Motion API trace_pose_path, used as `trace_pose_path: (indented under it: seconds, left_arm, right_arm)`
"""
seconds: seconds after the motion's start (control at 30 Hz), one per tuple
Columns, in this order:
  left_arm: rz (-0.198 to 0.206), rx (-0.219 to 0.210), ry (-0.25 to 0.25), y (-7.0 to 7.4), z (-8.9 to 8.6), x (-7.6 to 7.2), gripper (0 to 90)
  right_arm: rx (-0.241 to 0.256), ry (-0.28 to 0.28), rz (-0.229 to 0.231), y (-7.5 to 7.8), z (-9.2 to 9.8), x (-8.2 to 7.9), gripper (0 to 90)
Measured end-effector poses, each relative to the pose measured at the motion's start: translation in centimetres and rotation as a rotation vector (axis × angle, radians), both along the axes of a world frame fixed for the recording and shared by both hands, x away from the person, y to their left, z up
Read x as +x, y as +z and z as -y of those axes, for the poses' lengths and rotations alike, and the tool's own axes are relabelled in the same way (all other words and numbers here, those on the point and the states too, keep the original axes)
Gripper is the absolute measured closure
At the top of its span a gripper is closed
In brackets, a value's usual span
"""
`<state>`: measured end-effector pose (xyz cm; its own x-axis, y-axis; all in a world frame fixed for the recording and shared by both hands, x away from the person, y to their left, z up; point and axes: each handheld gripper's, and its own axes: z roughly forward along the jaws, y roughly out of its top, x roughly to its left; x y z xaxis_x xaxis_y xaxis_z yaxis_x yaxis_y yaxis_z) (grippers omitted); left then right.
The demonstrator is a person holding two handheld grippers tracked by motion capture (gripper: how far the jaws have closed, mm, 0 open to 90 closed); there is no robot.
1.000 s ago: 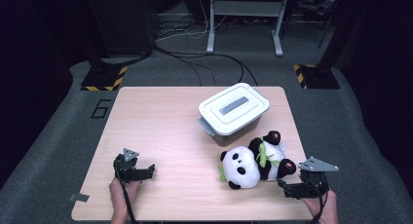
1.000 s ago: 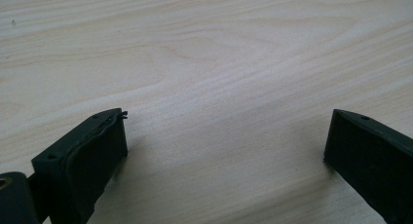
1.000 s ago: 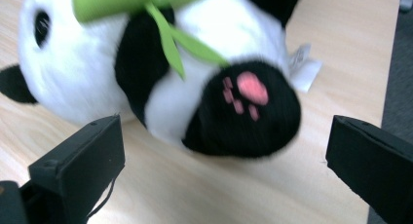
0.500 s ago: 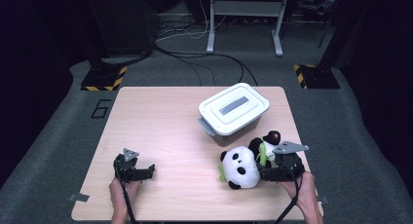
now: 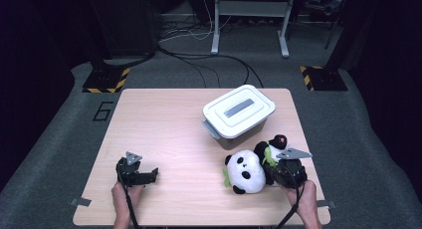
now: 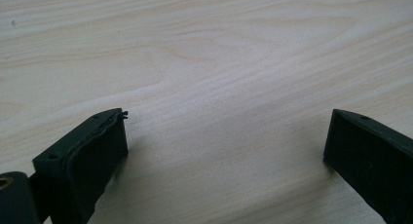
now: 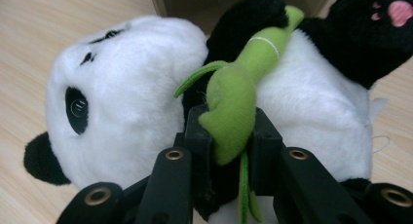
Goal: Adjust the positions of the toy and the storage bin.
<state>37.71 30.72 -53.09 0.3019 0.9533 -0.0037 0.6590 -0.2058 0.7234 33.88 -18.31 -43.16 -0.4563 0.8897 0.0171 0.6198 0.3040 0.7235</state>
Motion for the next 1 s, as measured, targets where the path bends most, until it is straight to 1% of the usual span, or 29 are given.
trace_pose_path:
  seconds: [0.07,0.1,0.13,0.17,0.2,0.27,0.33,0.37,0.4,0.43,0.5,0.57,0.63,0.67,0.7,0.73,0.77,0.83,0.9,0.93,0.97,1.0]
  left_arm:
    - [0.001,0.000,-0.001,0.0,0.0,0.0,1.8]
    - [0.002,0.000,0.000,0.0,0.0,0.0,2.0]
    - [0.002,0.001,0.000,0.0,0.0,0.0,2.1]
    - [0.002,0.000,0.000,0.0,0.0,0.0,2.2]
    - [0.002,0.000,0.000,0.0,0.0,0.0,2.2]
    - [0.002,0.000,0.000,0.0,0.0,0.0,2.2]
    - [0.002,0.000,0.000,0.0,0.0,0.0,2.2]
    - [0.002,0.000,0.000,0.0,0.0,0.0,2.2]
    - [0.002,0.000,0.000,0.0,0.0,0.0,2.2]
    - [0.002,0.000,0.000,0.0,0.0,0.0,2.2]
    - [0.002,0.000,0.000,0.0,0.0,0.0,2.2]
    - [0.002,0.000,-0.001,0.0,0.0,0.0,2.2]
    - [0.002,0.000,0.000,0.0,0.0,0.0,2.2]
    - [0.002,0.000,0.000,0.0,0.0,0.0,2.2]
    - [0.002,0.000,0.000,0.0,0.0,0.0,2.2]
    - [0.002,0.000,0.000,0.0,0.0,0.0,2.2]
    - [0.002,0.000,0.000,0.0,0.0,0.0,2.3]
    - [0.002,0.000,0.000,0.0,0.0,0.0,2.2]
    - [0.002,0.000,0.000,0.0,0.0,0.0,2.2]
    - [0.002,0.000,0.000,0.0,0.0,0.0,2.2]
    - [0.002,0.000,0.000,0.0,0.0,0.0,2.3]
    - [0.001,0.000,0.000,0.0,0.0,0.0,2.3]
  right_arm:
    - [0.010,-0.006,0.007,0.1,-0.1,-0.2,75.7]
    - [0.016,-0.015,0.022,0.2,-0.3,-0.4,75.8]
    - [0.032,-0.019,0.033,0.4,-0.6,-0.7,75.9]
    - [0.046,-0.024,0.034,0.4,-1.0,-1.0,75.9]
    - [0.047,-0.030,0.048,0.6,-1.8,-1.4,75.9]
    - [0.048,-0.029,0.053,0.6,-2.1,-1.6,75.9]
    - [0.075,-0.028,0.059,0.7,-2.9,-2.0,75.9]
    - [0.086,-0.022,0.066,0.8,-3.9,-2.4,75.8]
    - [0.086,-0.022,0.066,0.8,-3.9,-2.4,75.8]
    - [0.092,-0.017,0.065,0.9,-4.3,-2.5,75.7]
    - [0.085,0.007,0.066,1.1,-6.0,-2.9,75.3]
    - [0.083,0.011,0.062,1.1,-6.3,-2.9,75.1]
    - [0.072,0.025,0.048,0.7,-7.4,-2.9,74.7]
    - [0.062,0.030,0.035,0.4,-7.9,-2.8,74.2]
    - [0.024,0.029,0.053,-0.3,-8.6,-2.8,72.9]
    - [0.024,0.029,0.053,-0.3,-8.6,-2.8,72.9]
    - [0.018,0.033,0.057,-0.3,-8.5,-2.9,70.6]
    - [0.031,0.054,0.049,-0.1,-8.3,-2.8,64.2]
    - [0.038,0.072,0.054,0.2,-8.0,-2.9,56.2]
    - [0.044,0.079,0.060,0.4,-7.9,-3.0,48.8]
    - [0.034,0.080,0.072,0.9,-7.7,-3.2,41.0]
    - [0.034,0.080,0.072,0.9,-7.7,-3.2,41.0]
